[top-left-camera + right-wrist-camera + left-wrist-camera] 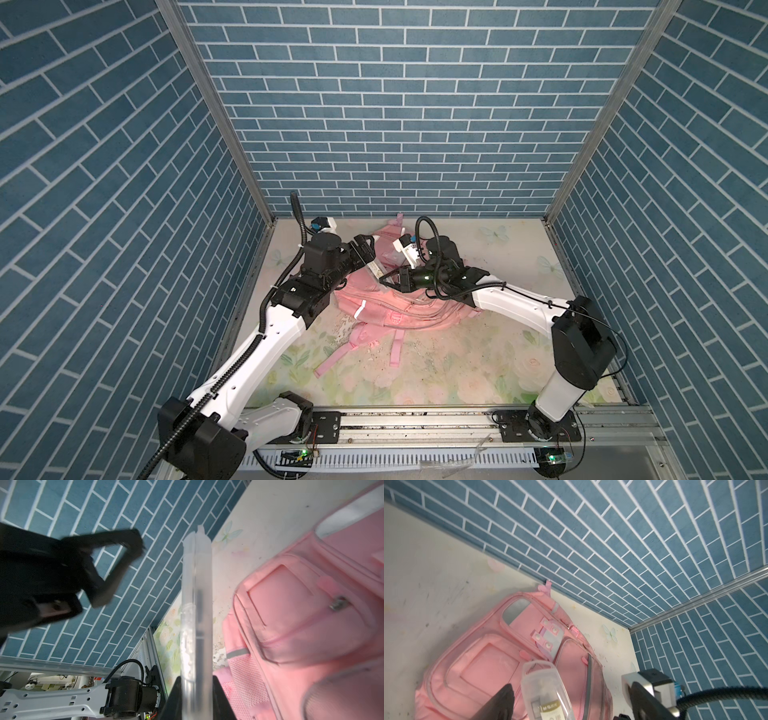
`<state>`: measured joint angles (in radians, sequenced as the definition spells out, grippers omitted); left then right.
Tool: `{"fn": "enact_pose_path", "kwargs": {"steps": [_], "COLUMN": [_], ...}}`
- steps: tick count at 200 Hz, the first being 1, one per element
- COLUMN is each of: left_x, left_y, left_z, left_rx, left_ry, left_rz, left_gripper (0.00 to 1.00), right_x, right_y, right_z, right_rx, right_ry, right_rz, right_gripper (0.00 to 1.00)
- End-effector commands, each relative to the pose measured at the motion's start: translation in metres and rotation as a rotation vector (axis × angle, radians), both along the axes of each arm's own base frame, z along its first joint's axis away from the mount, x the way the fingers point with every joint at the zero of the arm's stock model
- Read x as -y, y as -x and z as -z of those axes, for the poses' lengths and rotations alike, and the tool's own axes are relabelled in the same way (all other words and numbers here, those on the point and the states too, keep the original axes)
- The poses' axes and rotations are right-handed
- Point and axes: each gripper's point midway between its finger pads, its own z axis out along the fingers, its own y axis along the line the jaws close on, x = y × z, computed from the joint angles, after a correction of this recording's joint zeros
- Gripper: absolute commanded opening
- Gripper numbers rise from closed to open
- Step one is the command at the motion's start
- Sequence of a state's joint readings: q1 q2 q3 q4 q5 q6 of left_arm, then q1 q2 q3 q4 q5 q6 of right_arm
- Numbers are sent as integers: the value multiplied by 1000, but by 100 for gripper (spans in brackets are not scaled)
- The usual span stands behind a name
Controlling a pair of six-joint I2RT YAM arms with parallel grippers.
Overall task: Pack the student bag
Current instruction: 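Pass the clear case from the left gripper to the right gripper, then carry the clear case to the bag opening while the left holds the flap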
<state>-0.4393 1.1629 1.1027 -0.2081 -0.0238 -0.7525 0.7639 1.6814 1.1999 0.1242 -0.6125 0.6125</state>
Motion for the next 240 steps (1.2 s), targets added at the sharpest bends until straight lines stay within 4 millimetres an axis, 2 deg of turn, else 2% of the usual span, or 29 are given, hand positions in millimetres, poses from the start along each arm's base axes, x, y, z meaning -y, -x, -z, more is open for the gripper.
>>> {"fn": "enact_pose_path", "kwargs": {"steps": [1, 20, 39, 71, 87, 103, 120, 149, 173, 207, 240], "left_x": [2, 22, 53, 100, 123, 150, 172, 196, 194, 198, 204], "left_y": [-7, -5, 5, 20, 24, 30, 32, 29, 22, 15, 6], "left_z": [7, 16, 27, 65, 86, 105, 124, 147, 165, 179, 182], "left_rx": [1, 15, 42, 9, -20, -38, -60, -106, -163, -209, -238], "left_ry": [-145, -206, -386, -584, -706, -803, -889, -974, -1036, -1068, -1053], "left_rz": [35, 129, 233, 346, 391, 438, 470, 500, 458, 427, 419], "left_gripper": [88, 88, 88, 85, 80, 77, 76, 76, 76, 69, 49], "right_x": [43, 84, 131, 208, 235, 253, 265, 279, 284, 283, 283], "right_y": [-18, -32, -45, -58, -56, -51, -46, -38, -34, -30, -29], "right_z": [-15, -14, -9, 0, 3, 5, 5, 10, 16, 23, 24], "right_rx": [42, 35, 1, -70, -91, -87, -87, -90, -100, -119, -123], "right_ry": [-2, 1, 18, 11, -5, -10, -11, -14, -13, -13, -20], "right_rz": [125, 233, 358, 567, 640, 690, 721, 757, 767, 760, 760], "right_gripper": [13, 13, 14, 15, 15, 14, 15, 14, 15, 15, 14]}}
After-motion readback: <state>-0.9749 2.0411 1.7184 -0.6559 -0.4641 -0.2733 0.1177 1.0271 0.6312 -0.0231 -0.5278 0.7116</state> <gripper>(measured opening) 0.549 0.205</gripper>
